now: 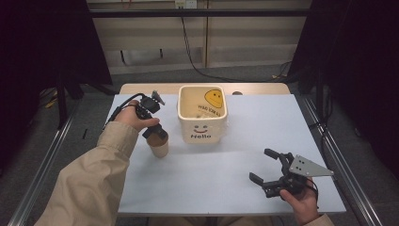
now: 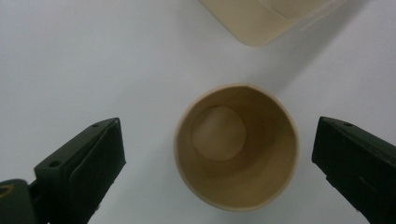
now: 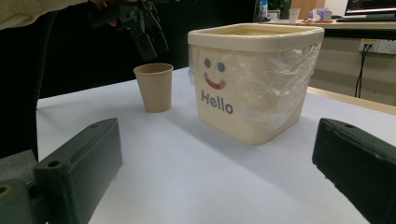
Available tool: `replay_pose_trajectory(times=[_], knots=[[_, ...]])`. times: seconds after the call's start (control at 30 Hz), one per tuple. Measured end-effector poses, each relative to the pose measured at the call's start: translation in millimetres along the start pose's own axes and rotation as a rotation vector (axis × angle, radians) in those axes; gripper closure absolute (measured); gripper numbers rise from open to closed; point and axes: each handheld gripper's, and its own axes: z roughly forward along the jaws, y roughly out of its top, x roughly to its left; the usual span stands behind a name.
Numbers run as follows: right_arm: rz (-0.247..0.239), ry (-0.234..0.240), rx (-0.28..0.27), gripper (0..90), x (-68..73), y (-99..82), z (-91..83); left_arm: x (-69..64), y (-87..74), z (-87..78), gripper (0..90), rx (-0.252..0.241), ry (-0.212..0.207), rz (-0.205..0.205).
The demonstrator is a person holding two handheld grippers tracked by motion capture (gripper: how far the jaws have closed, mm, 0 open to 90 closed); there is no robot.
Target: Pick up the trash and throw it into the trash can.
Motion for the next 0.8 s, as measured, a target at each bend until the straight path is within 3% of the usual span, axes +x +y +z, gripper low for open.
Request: replay_pose_trajectory(times=[0.07, 0.27, 0.3, 0.5, 0.8], knots=[[-0.002, -0.003, -0.002, 1.2, 0.0, 0.2, -0.5, -2.1, 1.2, 6.2, 2.4, 0.036, -0.008, 0.013], [-0.003, -0.004, -0.003, 1.3, -0.1, 0.2, -0.8, -4.6, 1.8, 15.1, 2.2, 0.050, -0.015, -0.011], [0.000, -0.004, -0.002, 1.3, 0.3, 0.3, -1.0, -6.0, 1.9, 17.2, 2.2, 0.041, -0.010, -0.044], [-0.002, 0.001, 0.000, 1.3, 0.1, 0.0, -0.2, -5.9, 1.1, 19.9, 3.8, 0.063, -0.006, -0.055], [-0.003, -0.007, -0.002, 1.3, -0.2, 0.2, -0.4, -5.5, 1.4, 21.6, 16.6, 0.106, -0.029, -0.092]])
